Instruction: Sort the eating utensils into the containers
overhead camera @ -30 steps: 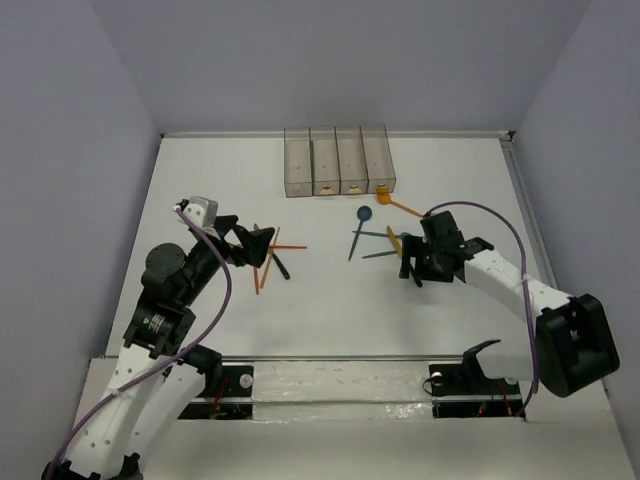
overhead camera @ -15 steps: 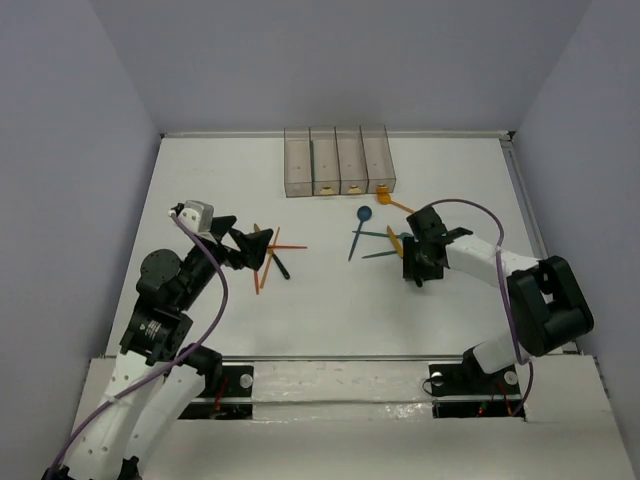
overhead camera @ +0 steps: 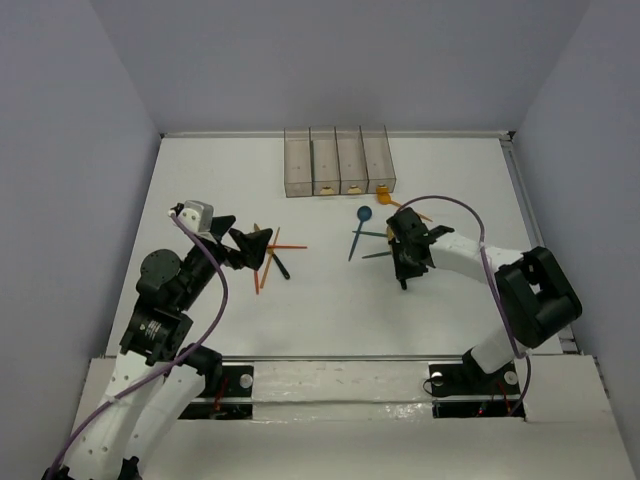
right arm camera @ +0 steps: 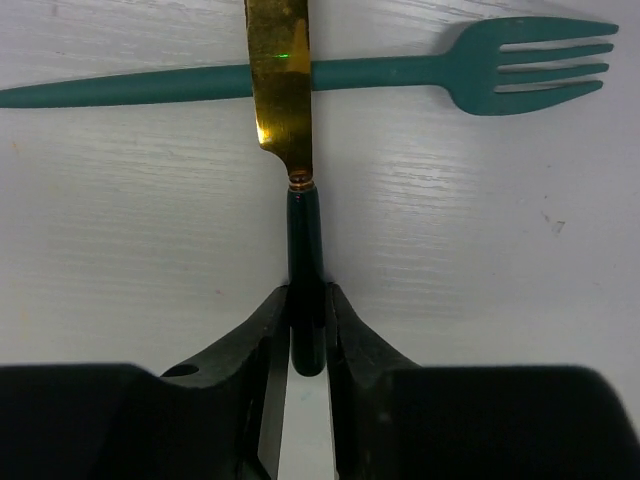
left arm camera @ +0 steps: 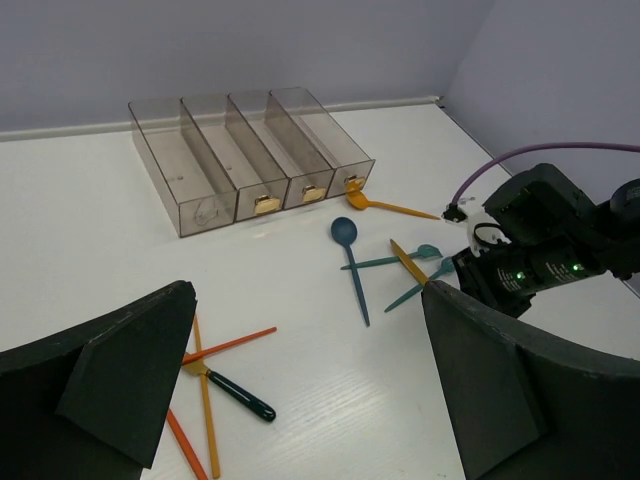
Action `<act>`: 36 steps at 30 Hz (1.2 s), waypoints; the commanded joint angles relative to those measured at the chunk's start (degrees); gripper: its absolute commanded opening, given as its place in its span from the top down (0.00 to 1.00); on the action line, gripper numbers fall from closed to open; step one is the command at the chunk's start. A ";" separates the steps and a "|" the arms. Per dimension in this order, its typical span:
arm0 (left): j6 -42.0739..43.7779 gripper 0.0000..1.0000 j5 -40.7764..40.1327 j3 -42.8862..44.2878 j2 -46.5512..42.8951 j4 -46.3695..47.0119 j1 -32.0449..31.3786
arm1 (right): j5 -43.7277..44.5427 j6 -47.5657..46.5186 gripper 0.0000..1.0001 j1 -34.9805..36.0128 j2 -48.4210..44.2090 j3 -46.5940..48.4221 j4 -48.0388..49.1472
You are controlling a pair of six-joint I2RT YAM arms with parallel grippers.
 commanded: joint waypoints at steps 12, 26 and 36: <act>0.59 0.01 0.75 1.25 0.58 1.64 -0.33 | -0.30 2.38 1.00 4.74 -7.83 0.67 -0.95; 0.41 0.01 0.13 1.25 -0.65 1.47 -0.33 | 3.47 -6.75 1.00 4.21 9.45 36.41 2.65; 0.68 0.01 -1.80 1.34 -0.83 0.85 -0.85 | 1.54 -6.85 1.00 -2.02 37.59 71.31 -0.51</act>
